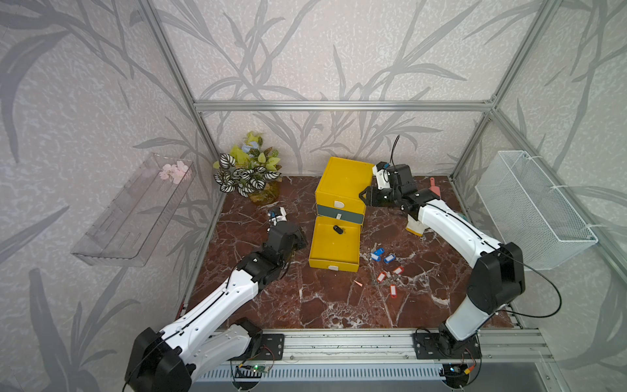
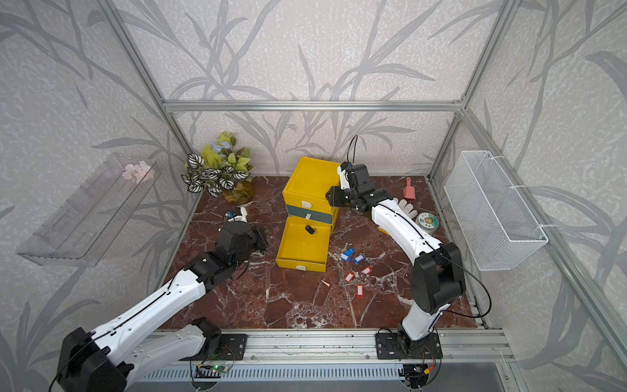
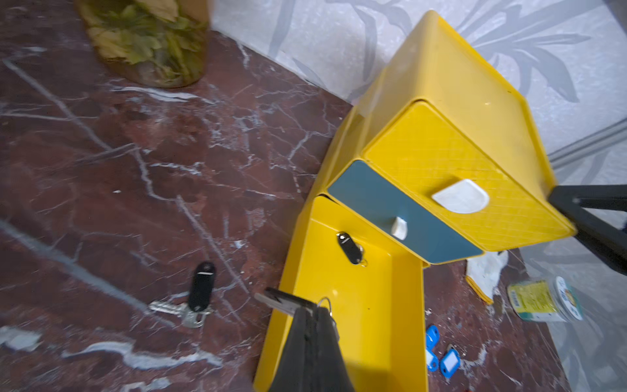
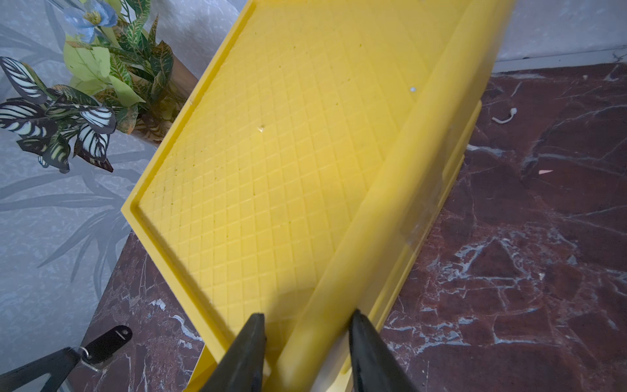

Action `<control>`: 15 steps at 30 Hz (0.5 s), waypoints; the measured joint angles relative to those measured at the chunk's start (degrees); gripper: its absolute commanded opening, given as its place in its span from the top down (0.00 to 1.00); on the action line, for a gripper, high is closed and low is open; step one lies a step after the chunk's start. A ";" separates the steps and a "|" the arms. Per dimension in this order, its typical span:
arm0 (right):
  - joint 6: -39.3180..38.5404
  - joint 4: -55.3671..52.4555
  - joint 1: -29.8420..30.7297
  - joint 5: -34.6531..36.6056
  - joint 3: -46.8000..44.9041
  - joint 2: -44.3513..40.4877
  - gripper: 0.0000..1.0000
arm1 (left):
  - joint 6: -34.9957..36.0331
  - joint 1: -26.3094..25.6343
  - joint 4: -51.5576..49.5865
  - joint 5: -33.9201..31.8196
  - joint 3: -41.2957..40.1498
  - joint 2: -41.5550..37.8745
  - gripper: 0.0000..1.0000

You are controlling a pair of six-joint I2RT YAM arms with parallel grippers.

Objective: Take the keys out of the drawer
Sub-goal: Place the key at the center of the board.

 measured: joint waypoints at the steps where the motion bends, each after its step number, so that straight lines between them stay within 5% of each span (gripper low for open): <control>1: 0.00 0.00 0.02 0.00 0.00 0.00 0.57 | -0.42 0.66 -0.61 -0.17 -1.60 -0.55 1.00; 6: 0.00 0.00 0.02 0.00 0.00 0.00 0.57 | -3.06 3.48 -3.58 0.55 -6.86 0.57 0.65; 15: -0.15 0.02 0.02 0.02 0.00 0.00 0.56 | -2.80 3.93 -6.21 0.55 -6.27 1.20 0.58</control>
